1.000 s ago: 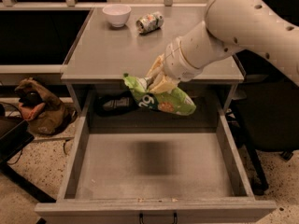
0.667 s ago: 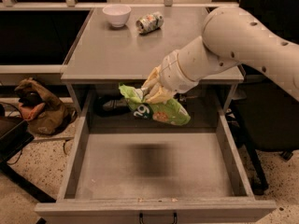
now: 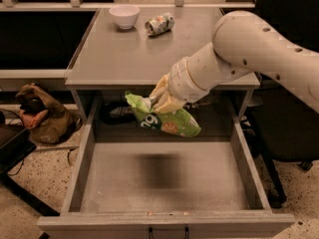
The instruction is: Place green rice chip bag into top drawer
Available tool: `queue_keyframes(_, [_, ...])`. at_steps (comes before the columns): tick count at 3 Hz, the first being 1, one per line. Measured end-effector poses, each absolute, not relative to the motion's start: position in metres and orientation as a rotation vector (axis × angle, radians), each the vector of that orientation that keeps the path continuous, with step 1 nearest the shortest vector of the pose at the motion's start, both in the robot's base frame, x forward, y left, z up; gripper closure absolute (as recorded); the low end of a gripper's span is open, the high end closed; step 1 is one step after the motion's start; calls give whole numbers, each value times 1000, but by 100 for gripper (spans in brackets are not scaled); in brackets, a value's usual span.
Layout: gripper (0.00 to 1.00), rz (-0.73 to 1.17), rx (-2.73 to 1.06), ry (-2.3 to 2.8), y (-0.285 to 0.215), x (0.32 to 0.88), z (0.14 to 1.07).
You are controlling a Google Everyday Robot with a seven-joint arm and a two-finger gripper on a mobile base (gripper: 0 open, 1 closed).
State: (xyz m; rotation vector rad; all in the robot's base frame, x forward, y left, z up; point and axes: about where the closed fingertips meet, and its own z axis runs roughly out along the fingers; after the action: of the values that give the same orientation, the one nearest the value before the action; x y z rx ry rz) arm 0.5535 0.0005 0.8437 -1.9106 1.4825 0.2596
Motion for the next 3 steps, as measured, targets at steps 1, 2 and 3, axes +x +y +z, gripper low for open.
queue_keyframes(1, [100,319,-1877,1522,0,541,814])
queue_keyframes(2, [100,386,-1846,1551,-1,523,776])
queue_keyframes(3, [100,451,-1826,1570,1,506,744])
